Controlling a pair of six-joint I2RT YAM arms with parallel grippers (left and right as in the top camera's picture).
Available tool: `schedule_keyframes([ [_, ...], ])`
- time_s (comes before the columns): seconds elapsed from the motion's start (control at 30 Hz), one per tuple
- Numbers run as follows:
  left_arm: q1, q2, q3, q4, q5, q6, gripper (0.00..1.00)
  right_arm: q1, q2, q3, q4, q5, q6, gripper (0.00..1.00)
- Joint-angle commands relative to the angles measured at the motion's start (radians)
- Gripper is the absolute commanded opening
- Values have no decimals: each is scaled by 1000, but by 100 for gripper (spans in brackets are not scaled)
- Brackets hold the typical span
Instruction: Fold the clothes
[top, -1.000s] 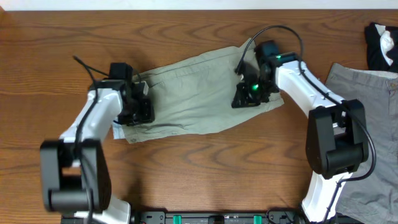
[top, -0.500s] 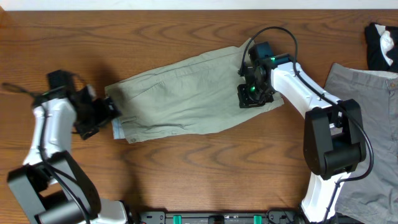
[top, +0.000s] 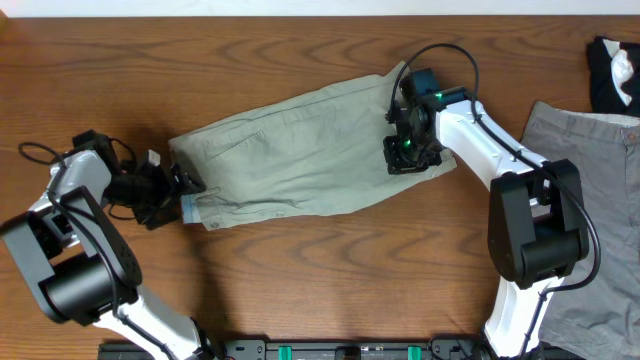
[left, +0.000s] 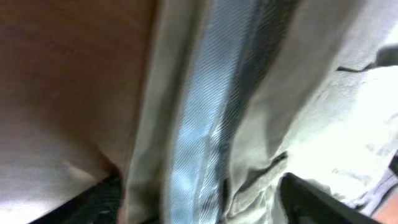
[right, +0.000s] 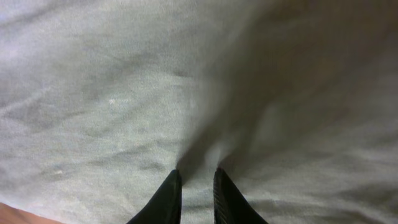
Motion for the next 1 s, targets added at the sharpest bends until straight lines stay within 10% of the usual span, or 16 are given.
schedule_keyframes([
  [0.0,-36,100,-32,31,-13,38,76,9,12,-6,-1,6,13,17],
  [0.53,-74,99,-23,95,82,45,19,9,12,-6,2,6,13,11],
  [0.7,-59,70,81,-103,111,105,6,7,1,-5,-14,36,13,6],
  [0.97,-57,-10,484,-497,-243,135,6,-24,-145,-4,18,58,37,8],
])
